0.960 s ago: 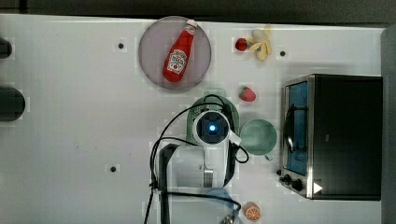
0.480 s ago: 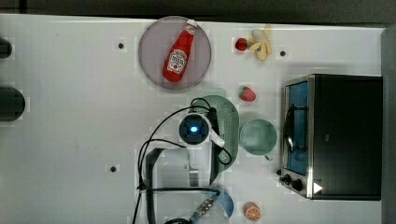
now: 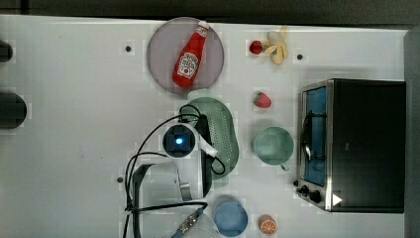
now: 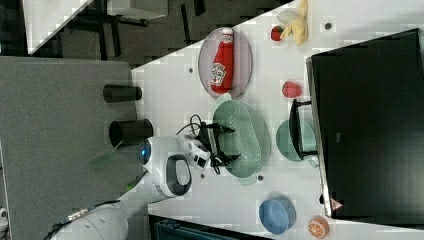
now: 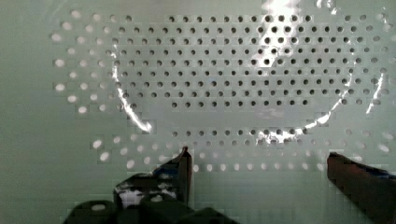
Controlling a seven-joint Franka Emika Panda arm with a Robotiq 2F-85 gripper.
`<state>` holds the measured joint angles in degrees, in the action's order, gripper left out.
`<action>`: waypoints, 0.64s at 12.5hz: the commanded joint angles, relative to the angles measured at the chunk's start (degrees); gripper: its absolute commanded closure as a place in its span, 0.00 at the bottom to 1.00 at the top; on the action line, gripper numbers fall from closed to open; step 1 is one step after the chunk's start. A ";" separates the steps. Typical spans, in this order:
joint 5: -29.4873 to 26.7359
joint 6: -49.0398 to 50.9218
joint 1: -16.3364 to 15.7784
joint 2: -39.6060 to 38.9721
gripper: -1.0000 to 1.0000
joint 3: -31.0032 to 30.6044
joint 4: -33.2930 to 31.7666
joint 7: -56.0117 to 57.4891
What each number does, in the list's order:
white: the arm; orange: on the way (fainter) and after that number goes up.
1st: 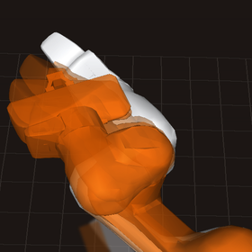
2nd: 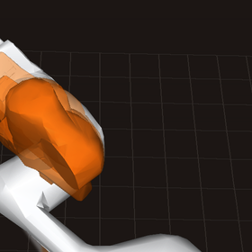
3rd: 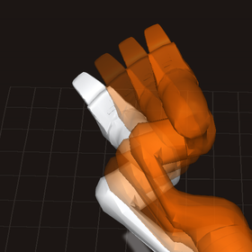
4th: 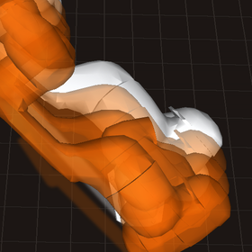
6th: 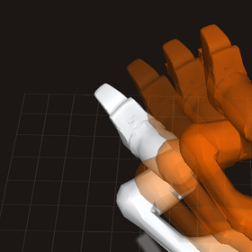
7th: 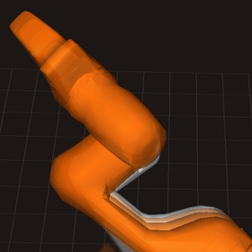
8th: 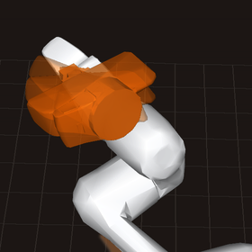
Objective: Drag strainer right to left.
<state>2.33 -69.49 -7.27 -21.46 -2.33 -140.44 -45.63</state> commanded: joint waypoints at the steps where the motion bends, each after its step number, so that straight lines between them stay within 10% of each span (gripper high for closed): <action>1: -0.97 1.92 -4.60 0.76 0.00 -1.70 1.12 -10.80; 8: -1.00 2.18 -11.33 -2.42 0.00 -2.62 5.33 -20.75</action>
<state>1.93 -68.26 -15.62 -23.81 -5.31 -136.30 -61.04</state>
